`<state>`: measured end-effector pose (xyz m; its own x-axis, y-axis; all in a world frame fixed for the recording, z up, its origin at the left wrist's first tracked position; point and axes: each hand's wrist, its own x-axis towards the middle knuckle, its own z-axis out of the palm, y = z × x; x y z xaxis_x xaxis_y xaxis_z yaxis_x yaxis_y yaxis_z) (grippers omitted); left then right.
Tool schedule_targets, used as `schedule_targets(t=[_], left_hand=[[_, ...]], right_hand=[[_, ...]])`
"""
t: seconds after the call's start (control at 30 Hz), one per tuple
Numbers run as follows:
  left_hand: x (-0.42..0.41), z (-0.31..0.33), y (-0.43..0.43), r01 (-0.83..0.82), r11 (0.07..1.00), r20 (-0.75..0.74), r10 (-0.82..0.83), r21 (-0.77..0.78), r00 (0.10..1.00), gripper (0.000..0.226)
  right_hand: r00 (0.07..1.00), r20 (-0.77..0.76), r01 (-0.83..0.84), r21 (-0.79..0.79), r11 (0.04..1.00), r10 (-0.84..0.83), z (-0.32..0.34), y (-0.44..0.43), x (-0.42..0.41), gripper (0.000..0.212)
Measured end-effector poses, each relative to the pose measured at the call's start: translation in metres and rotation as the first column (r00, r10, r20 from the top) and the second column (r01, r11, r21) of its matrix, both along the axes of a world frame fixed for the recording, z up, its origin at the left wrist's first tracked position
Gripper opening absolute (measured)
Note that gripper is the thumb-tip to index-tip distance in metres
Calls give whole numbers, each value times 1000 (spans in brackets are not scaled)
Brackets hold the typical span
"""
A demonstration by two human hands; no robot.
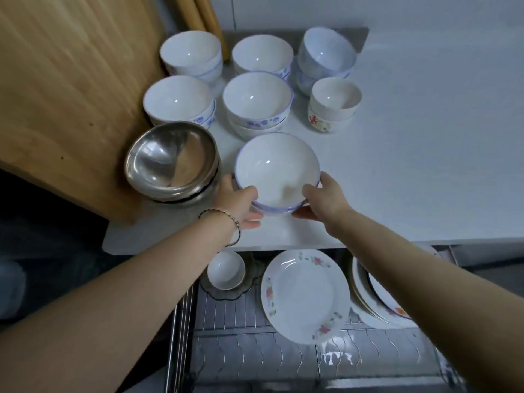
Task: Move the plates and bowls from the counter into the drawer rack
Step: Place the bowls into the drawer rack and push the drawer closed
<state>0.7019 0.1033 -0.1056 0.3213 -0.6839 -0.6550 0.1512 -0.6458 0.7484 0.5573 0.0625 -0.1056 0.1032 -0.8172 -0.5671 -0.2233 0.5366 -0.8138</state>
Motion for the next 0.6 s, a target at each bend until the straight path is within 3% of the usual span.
schedule_targets(t=[0.1,0.27,0.43,0.53,0.6], left_hand=[[-19,15,18,127,990,23,-129,66,991,53],[-92,22,53,378,921,103,-387,94,916,59],[-182,-7,89,492,870,127,-490,13,863,58],[-229,-32,104,548,836,50,-548,6,835,56],[-258,-51,112,612,790,41,-613,36,789,59]], right_hand=[[999,18,-27,13,1000,27,7,27,-43,45],[980,-63,-183,66,981,187,19,62,-139,49],[895,-210,-342,240,908,393,12,85,-243,54],[862,-255,-361,299,883,438,-4,97,-293,36],[797,-386,-384,271,883,465,-20,105,-319,25]])
